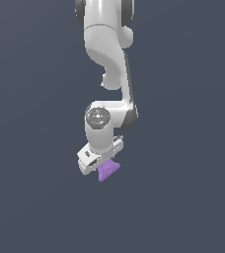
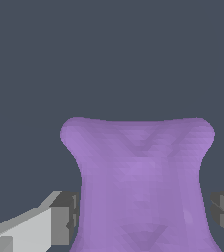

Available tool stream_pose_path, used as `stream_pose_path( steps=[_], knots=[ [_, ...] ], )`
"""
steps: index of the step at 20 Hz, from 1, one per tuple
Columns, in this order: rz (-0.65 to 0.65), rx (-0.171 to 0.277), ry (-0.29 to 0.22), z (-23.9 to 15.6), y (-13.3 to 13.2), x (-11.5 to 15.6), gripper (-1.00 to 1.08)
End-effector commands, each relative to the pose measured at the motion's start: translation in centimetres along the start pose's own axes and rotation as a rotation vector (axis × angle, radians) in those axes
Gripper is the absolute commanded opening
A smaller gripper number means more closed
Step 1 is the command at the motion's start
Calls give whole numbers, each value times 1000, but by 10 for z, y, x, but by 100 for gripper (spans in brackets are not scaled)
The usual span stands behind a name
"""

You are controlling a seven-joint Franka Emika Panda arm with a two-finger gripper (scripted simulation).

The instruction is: Pick up the object and move it to a goal position.

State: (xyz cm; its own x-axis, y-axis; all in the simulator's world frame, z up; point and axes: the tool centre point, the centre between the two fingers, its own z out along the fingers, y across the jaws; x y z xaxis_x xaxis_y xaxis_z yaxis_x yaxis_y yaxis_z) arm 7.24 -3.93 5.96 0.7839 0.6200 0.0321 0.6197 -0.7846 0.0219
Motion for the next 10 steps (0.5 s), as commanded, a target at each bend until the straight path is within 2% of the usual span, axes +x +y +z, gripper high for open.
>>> stream_pose_path(
  steps=[1,10],
  knots=[
    [0,0,0,0,0,0,-100],
    [1,2,-3,-24,4,-8,-100]
  ],
)
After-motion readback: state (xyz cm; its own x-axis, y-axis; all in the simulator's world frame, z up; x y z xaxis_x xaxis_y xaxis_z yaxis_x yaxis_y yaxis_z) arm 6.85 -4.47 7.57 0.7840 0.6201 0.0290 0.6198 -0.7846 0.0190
